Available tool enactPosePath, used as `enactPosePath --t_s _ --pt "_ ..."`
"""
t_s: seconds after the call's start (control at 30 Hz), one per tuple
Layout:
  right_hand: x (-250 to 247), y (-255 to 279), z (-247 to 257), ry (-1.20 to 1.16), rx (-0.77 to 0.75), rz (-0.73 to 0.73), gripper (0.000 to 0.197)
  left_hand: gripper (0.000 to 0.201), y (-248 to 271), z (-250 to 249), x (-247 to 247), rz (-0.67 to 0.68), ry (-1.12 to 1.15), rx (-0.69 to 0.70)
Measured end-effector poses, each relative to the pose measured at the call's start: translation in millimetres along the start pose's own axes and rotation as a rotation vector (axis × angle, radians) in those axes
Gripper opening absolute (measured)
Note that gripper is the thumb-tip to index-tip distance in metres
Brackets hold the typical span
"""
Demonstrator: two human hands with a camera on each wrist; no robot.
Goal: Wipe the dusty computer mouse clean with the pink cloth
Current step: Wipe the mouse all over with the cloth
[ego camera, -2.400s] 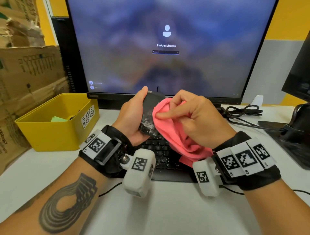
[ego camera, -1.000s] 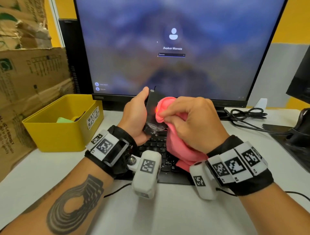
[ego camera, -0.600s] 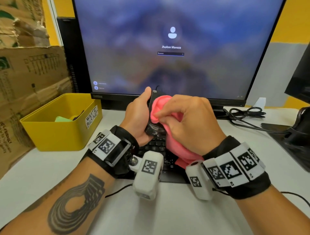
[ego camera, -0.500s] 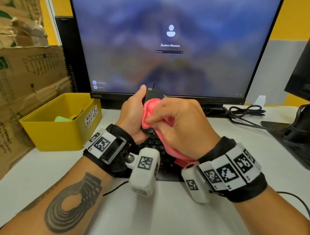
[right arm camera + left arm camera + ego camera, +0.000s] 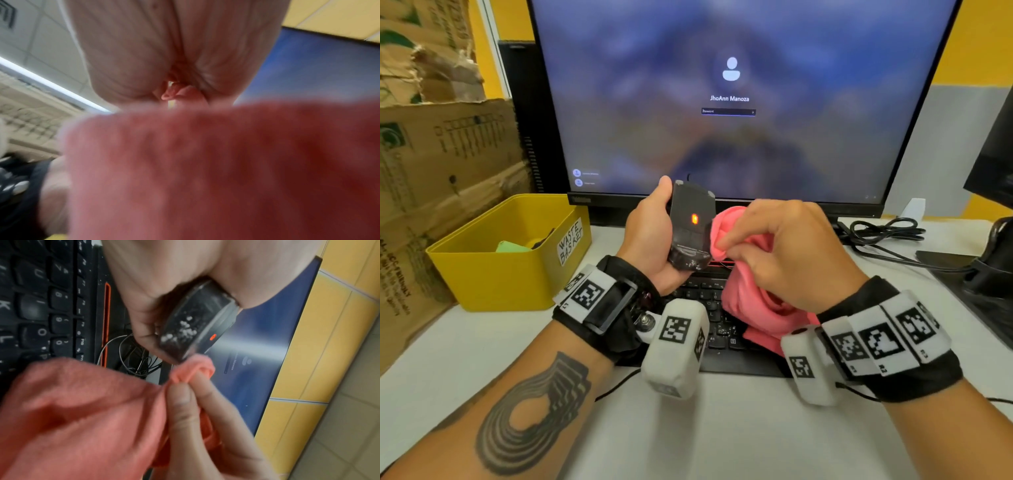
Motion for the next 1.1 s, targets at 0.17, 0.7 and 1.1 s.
enactPosePath --t_s 0.17,0.7,1.1 --pt "-6 -1 1 -0.063 0.069 0.028 0.022 0.057 -2 -1 -1 0.009 0.023 0.023" --pt "7 0 9 0.007 0.053 0.063 0.025 0.059 5 2 7 -0.019 0.014 0.144" --pt "8 1 11 0.008 0.067 0.088 0.026 0.054 8 4 10 -0.048 -0.006 0.193"
Point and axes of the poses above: each hand's wrist, its own y-axis away from the middle knuckle, its own x-axis out of the palm, z = x × y, the point moved 1 cm from there along -y, towards the middle knuckle, and after that the axes turned 7 degrees about y, right-handed, at the moved point
